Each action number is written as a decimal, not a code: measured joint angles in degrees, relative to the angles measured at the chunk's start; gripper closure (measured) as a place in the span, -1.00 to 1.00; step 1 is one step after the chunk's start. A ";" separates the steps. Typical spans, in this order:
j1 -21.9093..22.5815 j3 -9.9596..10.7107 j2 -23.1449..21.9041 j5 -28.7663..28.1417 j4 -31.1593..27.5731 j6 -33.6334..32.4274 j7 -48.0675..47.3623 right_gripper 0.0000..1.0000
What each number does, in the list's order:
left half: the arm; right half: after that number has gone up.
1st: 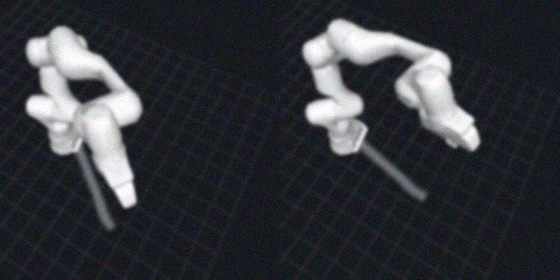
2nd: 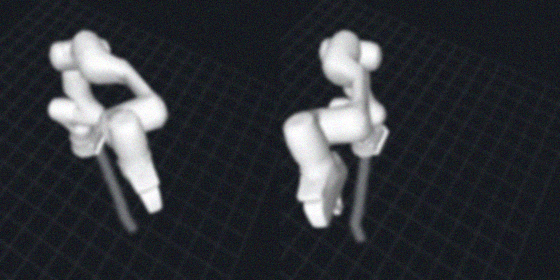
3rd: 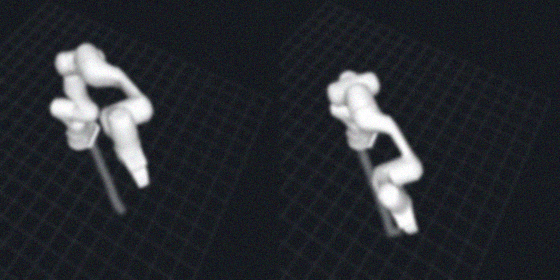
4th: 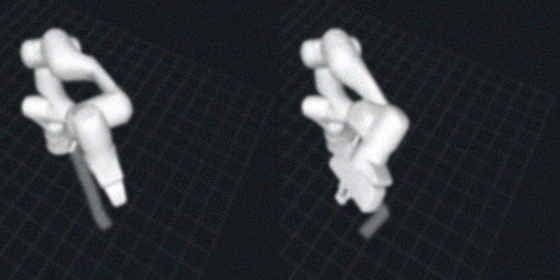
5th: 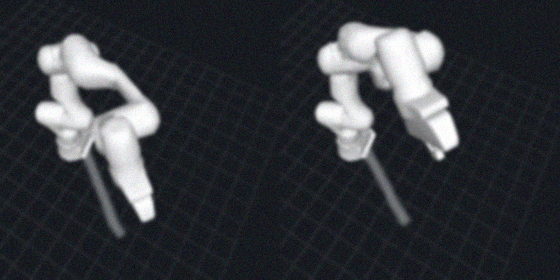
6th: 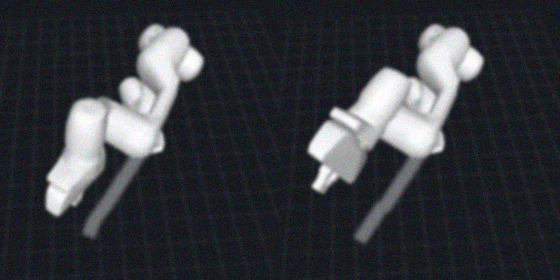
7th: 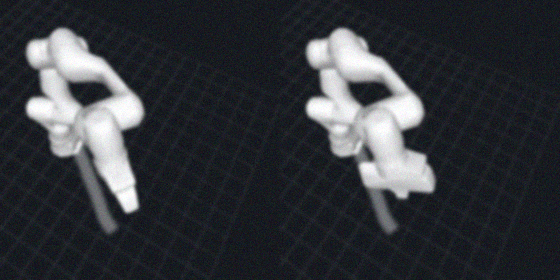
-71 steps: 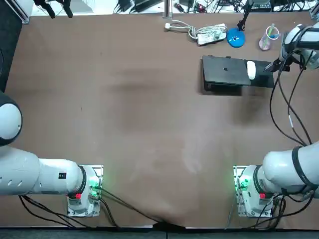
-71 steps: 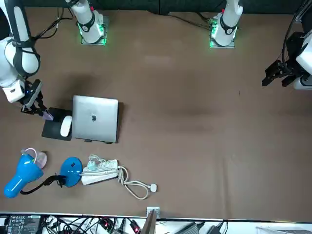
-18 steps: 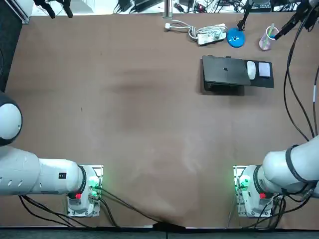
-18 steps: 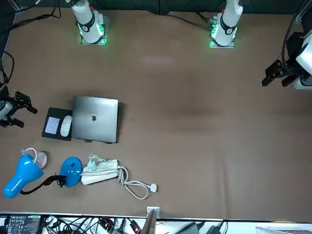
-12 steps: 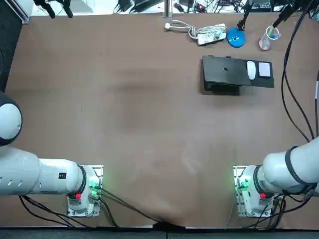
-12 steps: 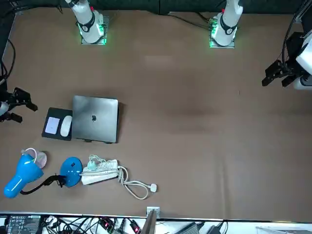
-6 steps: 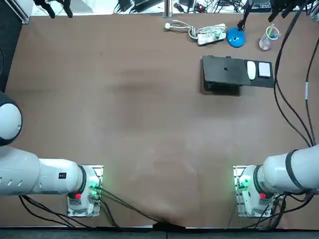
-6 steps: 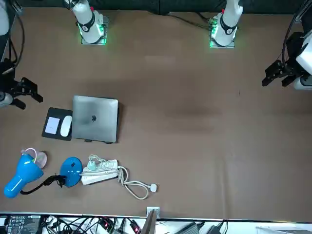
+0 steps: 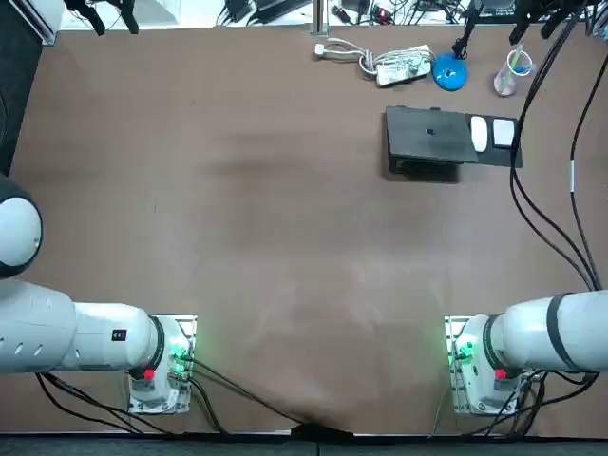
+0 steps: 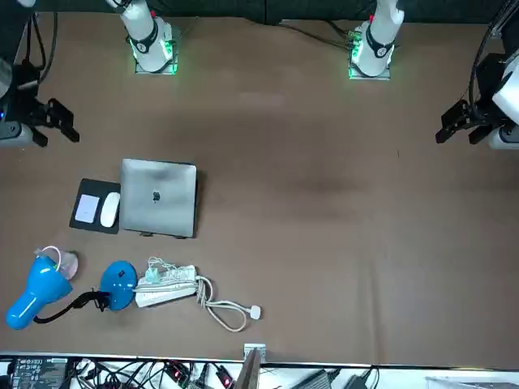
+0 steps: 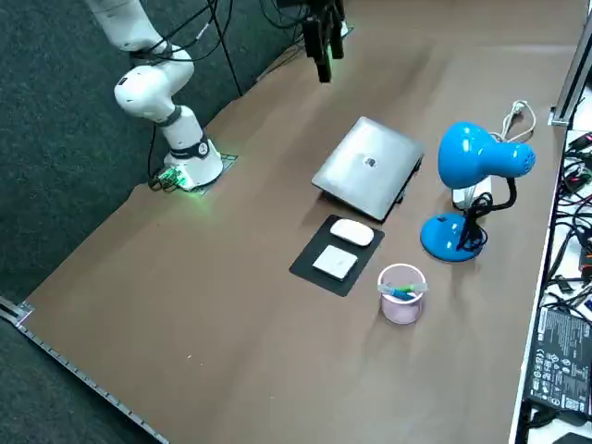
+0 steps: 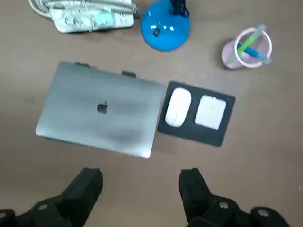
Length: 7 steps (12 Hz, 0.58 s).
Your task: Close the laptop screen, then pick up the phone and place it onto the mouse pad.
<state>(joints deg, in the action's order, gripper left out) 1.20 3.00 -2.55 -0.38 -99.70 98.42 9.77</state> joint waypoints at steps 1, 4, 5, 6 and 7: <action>0.74 0.00 -1.00 1.03 -0.10 -1.60 -1.49 -1.00; 2.21 -0.01 -3.57 2.56 -0.27 -6.33 -5.53 -1.00; 2.25 0.01 -4.29 2.60 -0.34 -7.67 -5.82 -1.00; 2.21 0.25 -5.29 2.61 -0.56 -9.01 -6.34 -1.00; 2.18 0.39 -5.58 2.61 -0.72 -9.15 -6.54 -1.00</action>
<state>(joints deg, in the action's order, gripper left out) 3.39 3.39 -8.13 2.23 -100.42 89.27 3.23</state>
